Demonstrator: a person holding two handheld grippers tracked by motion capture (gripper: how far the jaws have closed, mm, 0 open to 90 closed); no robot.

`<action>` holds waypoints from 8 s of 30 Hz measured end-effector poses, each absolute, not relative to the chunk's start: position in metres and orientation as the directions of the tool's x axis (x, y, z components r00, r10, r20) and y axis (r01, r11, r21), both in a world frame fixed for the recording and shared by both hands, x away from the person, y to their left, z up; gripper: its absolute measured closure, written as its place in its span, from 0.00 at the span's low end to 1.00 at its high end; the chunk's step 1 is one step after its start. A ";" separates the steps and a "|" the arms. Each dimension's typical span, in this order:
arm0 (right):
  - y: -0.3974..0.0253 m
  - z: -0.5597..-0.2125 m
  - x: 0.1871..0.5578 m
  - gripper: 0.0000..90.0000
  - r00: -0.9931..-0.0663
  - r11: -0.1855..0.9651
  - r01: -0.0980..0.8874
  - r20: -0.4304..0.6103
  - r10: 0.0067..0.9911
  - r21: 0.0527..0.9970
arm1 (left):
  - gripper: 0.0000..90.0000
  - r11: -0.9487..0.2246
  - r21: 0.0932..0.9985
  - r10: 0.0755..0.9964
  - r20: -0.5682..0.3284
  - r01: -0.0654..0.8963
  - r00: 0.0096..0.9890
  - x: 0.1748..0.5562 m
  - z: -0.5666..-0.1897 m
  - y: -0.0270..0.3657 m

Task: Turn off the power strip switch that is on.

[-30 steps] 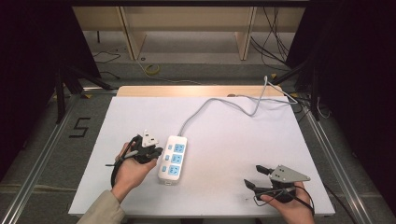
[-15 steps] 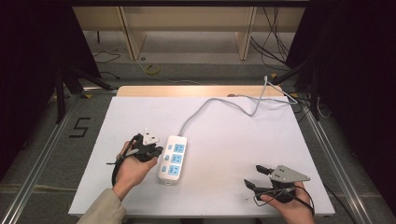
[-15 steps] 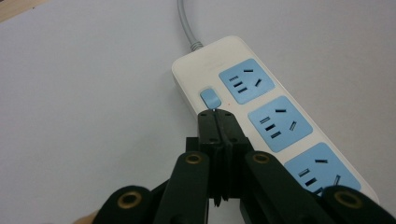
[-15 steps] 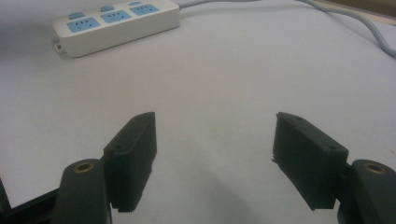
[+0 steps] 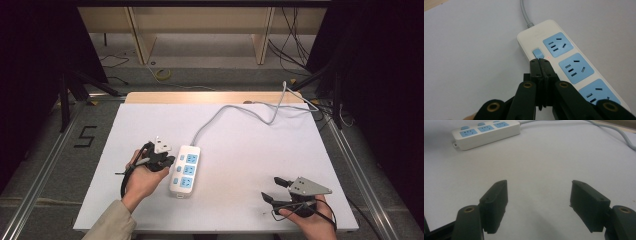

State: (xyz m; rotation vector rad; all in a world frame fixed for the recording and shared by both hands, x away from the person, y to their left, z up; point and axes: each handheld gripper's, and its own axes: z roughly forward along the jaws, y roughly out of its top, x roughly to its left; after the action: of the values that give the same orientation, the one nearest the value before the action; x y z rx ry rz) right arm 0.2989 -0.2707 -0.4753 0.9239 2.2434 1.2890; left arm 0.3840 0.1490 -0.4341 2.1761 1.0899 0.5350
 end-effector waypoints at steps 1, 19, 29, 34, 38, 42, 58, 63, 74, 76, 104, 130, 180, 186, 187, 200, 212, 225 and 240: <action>-0.271 -0.475 0.299 0.35 -0.706 0.359 0.348 -0.010 0.708 0.866 | 0.99 -0.454 0.696 0.816 0.072 0.557 0.574 0.384 -0.434 0.149; -0.271 -0.475 0.299 0.35 -0.707 0.360 0.347 -0.011 0.708 0.866 | 0.99 -0.454 0.685 0.819 0.069 0.570 0.570 0.391 -0.435 0.148; -0.271 -0.475 0.299 0.35 -0.706 0.359 0.348 -0.009 0.708 0.866 | 0.99 -0.447 0.679 0.825 0.060 0.582 0.562 0.395 -0.436 0.147; -0.271 -0.475 0.299 0.35 -0.707 0.360 0.347 -0.010 0.707 0.866 | 0.99 -0.454 0.674 0.823 0.066 0.583 0.565 0.396 -0.436 0.147; -0.271 -0.475 0.299 0.35 -0.707 0.360 0.347 -0.010 0.707 0.866 | 0.99 -0.454 0.672 0.824 0.066 0.585 0.563 0.398 -0.437 0.146; -0.271 -0.475 0.299 0.35 -0.707 0.359 0.348 -0.010 0.707 0.866 | 0.99 -0.456 0.669 0.823 0.067 0.587 0.563 0.399 -0.438 0.145; -0.271 -0.475 0.299 0.35 -0.708 0.361 0.346 -0.011 0.706 0.866 | 0.99 -0.460 0.663 0.822 0.065 0.591 0.566 0.405 -0.439 0.139; -0.271 -0.475 0.299 0.35 -0.708 0.360 0.347 -0.010 0.706 0.866 | 0.99 -0.462 0.661 0.821 0.065 0.592 0.567 0.406 -0.440 0.137; -0.270 -0.476 0.299 0.35 -0.708 0.362 0.346 -0.012 0.706 0.865 | 0.99 -0.469 0.651 0.818 0.066 0.596 0.571 0.409 -0.441 0.135; -0.270 -0.476 0.299 0.35 -0.708 0.362 0.346 -0.013 0.706 0.866 | 0.99 -0.470 0.650 0.819 0.068 0.597 0.570 0.409 -0.441 0.134; -0.270 -0.476 0.299 0.35 -0.709 0.364 0.345 -0.014 0.705 0.865 | 0.99 -0.482 0.627 0.816 0.069 0.612 0.573 0.417 -0.444 0.127; -0.270 -0.476 0.299 0.35 -0.711 0.367 0.344 -0.015 0.703 0.864 | 0.99 -0.495 0.613 0.813 0.076 0.616 0.577 0.427 -0.449 0.117; -0.271 -0.476 0.298 0.35 -0.709 0.365 0.347 -0.014 0.705 0.864 | 1.00 -0.495 0.526 0.833 0.059 0.692 0.551 0.433 -0.447 0.108; -0.271 -0.476 0.298 0.35 -0.709 0.366 0.347 -0.014 0.705 0.864 | 1.00 -0.489 0.527 0.836 0.057 0.695 0.546 0.433 -0.447 0.108; -0.271 -0.476 0.298 0.35 -0.709 0.366 0.346 -0.014 0.705 0.864 | 1.00 -0.489 0.527 0.837 0.058 0.695 0.545 0.433 -0.447 0.108; -0.271 -0.476 0.298 0.35 -0.710 0.364 0.344 -0.014 0.704 0.865 | 1.00 -0.492 0.533 0.834 0.064 0.688 0.548 0.432 -0.447 0.108; -0.272 -0.476 0.298 0.35 -0.710 0.363 0.344 -0.012 0.704 0.866 | 1.00 -0.464 0.576 0.837 0.037 0.673 0.546 0.430 -0.441 0.113; -0.272 -0.476 0.298 0.35 -0.708 0.361 0.348 -0.010 0.706 0.865 | 0.78 -0.379 0.739 0.822 -0.008 0.557 0.569 0.409 -0.411 0.127; -0.272 -0.476 0.298 0.35 -0.710 0.361 0.345 -0.011 0.704 0.866 | 0.31 -0.301 0.835 0.795 -0.048 0.461 0.604 0.383 -0.413 0.152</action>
State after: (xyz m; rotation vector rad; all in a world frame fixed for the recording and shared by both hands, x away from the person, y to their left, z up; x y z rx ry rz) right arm 0.2976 -0.2720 -0.4757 0.9172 2.2468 1.2917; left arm 0.3828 0.1516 -0.4130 1.9500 0.9987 0.4784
